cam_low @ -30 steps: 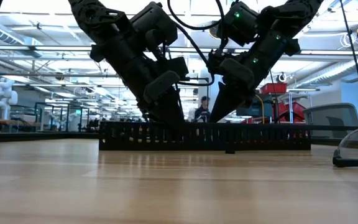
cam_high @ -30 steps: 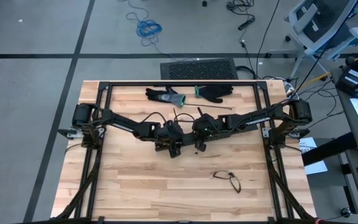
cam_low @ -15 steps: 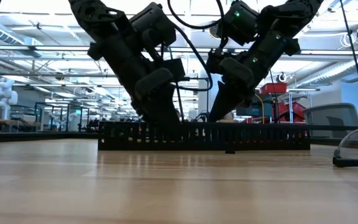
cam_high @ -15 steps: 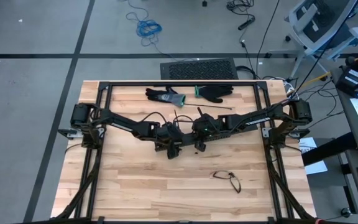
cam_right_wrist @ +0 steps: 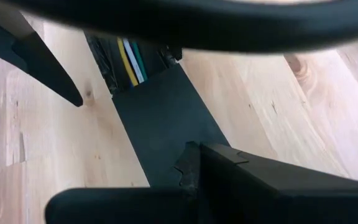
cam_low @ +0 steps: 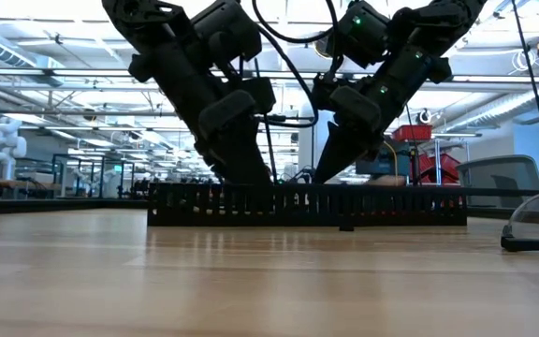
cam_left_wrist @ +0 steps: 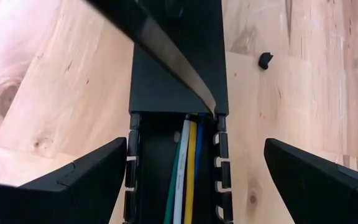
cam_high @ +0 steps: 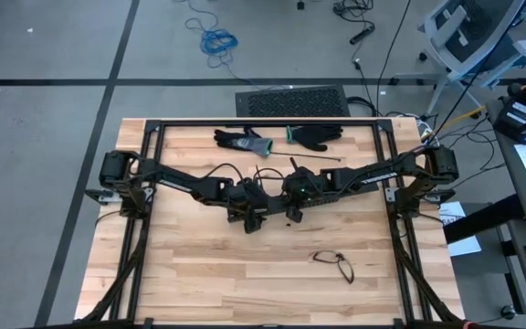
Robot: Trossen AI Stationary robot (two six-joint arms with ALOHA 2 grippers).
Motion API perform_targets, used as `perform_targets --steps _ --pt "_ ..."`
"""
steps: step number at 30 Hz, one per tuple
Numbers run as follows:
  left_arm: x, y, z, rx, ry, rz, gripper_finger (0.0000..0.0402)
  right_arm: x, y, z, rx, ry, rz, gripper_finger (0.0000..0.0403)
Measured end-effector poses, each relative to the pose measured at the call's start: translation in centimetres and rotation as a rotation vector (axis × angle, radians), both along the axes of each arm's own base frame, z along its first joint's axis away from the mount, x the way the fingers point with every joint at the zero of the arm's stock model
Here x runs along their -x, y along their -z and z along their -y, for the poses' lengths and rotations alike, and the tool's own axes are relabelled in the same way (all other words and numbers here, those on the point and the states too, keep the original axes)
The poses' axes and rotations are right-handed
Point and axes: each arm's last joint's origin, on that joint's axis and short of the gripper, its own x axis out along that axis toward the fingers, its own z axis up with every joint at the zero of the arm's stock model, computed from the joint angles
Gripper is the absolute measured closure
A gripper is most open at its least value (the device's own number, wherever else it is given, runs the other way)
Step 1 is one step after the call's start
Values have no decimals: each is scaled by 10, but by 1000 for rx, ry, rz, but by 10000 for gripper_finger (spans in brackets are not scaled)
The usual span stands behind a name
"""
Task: Ziptie cables
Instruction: Close the black cable duct
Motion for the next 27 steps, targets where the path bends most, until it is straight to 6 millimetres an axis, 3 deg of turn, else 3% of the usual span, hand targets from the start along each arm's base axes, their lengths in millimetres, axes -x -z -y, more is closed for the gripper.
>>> perform_targets --steps 12,27 --pt "1 1 -2 -24 -23 -11 35 0 0 0 10 -13 -4 403" --pt "1 1 -3 -62 -44 -12 119 0 0 0 13 -16 -4 403"
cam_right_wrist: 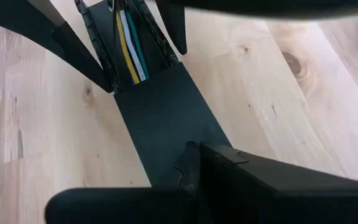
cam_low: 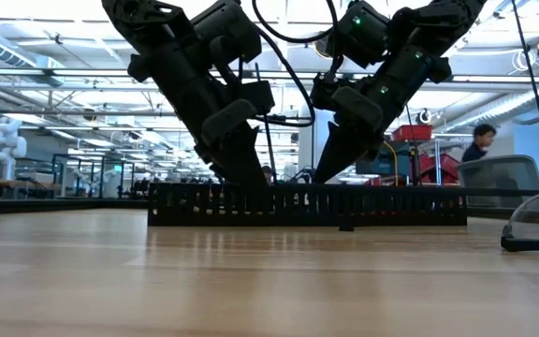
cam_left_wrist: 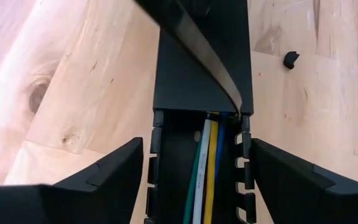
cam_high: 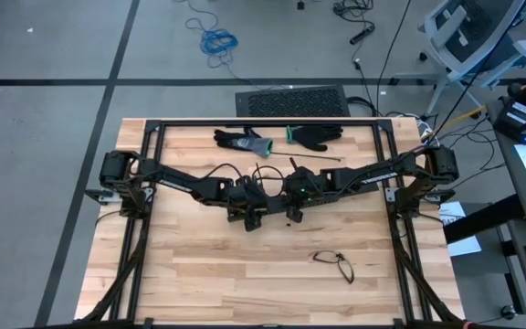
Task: Ziptie cables
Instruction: Close the black cable duct
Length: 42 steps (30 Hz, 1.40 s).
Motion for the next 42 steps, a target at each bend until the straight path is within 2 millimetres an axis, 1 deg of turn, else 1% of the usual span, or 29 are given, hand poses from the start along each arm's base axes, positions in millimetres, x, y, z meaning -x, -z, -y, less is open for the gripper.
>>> perform_targets --steps 6,14,18,20,24,26,28,31,33,36,42 --pt "0 0 0 -3 0 0 139 0 0 0 0 0 0 403" --pt "0 0 0 -4 0 0 177 0 0 0 0 0 1 403" --pt "0 0 0 -5 0 3 186 -1 -2 0 0 -1 17 403" --pt "0 0 0 -5 -1 4 187 0 -5 0 4 -10 27 403" --pt "0 0 0 -5 -1 4 187 7 -22 -1 12 -20 54 403" --pt "0 0 0 -5 -1 4 187 15 -29 -1 11 -19 38 403" --pt "0 0 0 -5 -1 4 187 24 -32 -1 7 -18 -18 403" --pt "0 0 0 -5 -1 4 187 36 -26 -3 -9 -7 -161 403" --pt "0 0 0 -5 -1 4 187 41 -21 -2 -3 5 -231 403" --pt "0 0 0 -5 -1 4 187 41 -17 -2 12 11 -258 403" --pt "0 0 0 -5 -2 2 187 32 -10 -1 20 9 -230 403"
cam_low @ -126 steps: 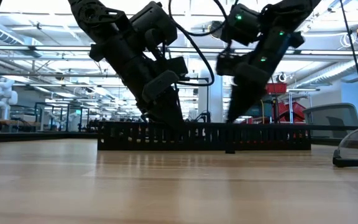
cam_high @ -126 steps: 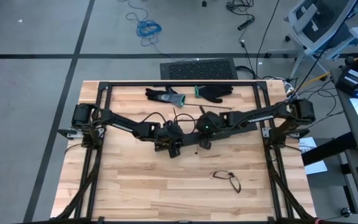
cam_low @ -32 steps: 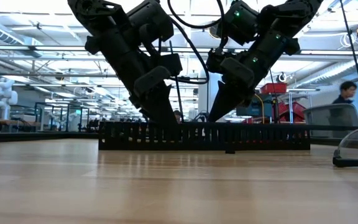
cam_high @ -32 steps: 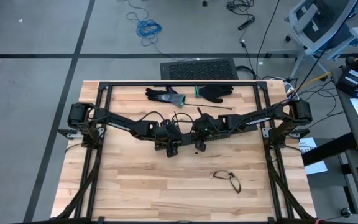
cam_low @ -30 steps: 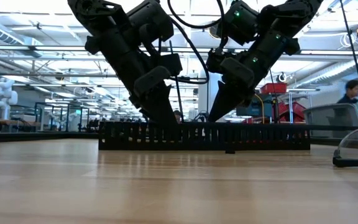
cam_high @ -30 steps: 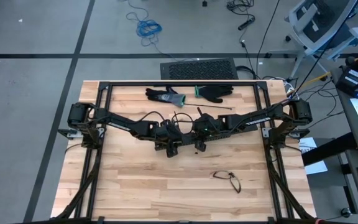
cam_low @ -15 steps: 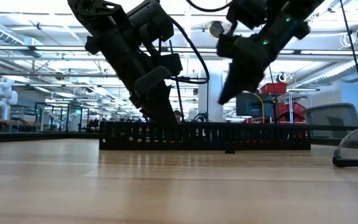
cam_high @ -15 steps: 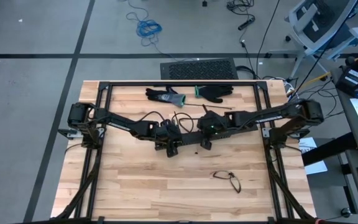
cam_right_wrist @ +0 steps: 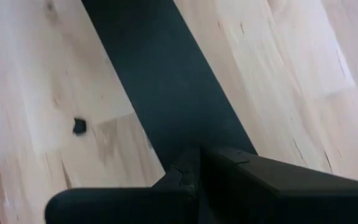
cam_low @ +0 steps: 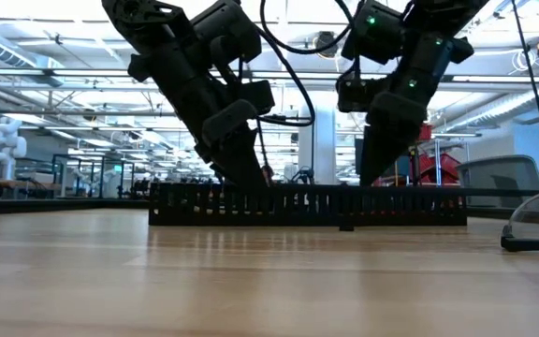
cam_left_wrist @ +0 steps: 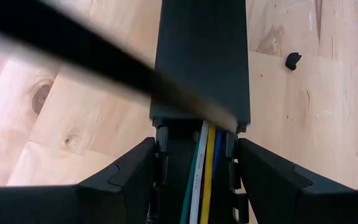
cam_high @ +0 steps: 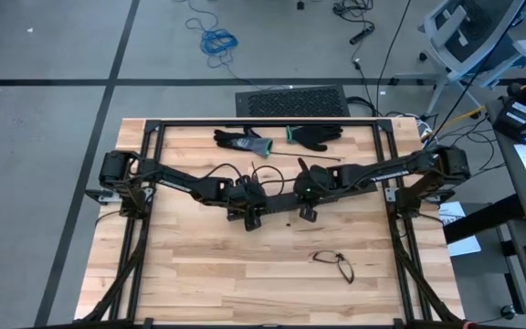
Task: Ziptie cables
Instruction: Close the black cable duct
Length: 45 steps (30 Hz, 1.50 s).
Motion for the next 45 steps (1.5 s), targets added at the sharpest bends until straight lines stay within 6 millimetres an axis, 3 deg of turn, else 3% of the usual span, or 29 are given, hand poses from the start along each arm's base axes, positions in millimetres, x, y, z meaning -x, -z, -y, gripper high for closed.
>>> perform_targets --steps 12,30,39,45 --pt "0 0 0 -12 14 -1 188 -32 29 0 -29 -26 116 403" --pt "-1 -1 0 5 -7 17 186 -36 21 -1 -41 -8 206 403" --pt "-1 -1 1 93 -67 20 112 -36 21 -1 -39 -9 208 403" --pt "8 2 3 165 -21 -86 60 -36 21 -1 -36 -14 210 403"
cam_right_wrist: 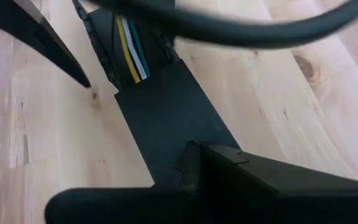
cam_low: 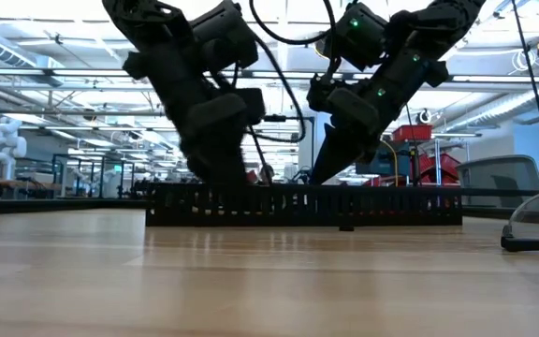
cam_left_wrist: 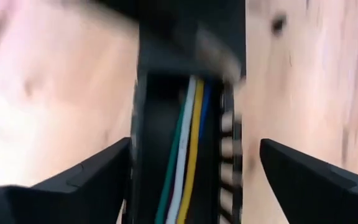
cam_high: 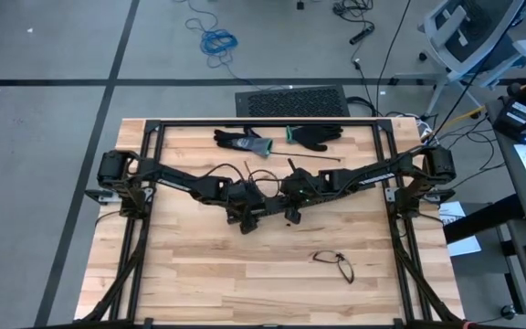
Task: Ziptie cables
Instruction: Close the black cable duct
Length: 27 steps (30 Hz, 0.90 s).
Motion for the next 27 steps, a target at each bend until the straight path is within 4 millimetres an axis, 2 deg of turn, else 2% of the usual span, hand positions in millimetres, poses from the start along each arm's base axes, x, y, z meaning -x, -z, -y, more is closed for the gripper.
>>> perform_targets --steps 5,18,27 --pt "9 5 1 14 13 -105 49 0 0 0 1 0 0 403" --pt "-3 -4 -1 -55 12 47 49 0 0 0 2 0 0 403" --pt "-1 -3 -2 -102 -4 27 58 0 0 0 7 -5 0 403"
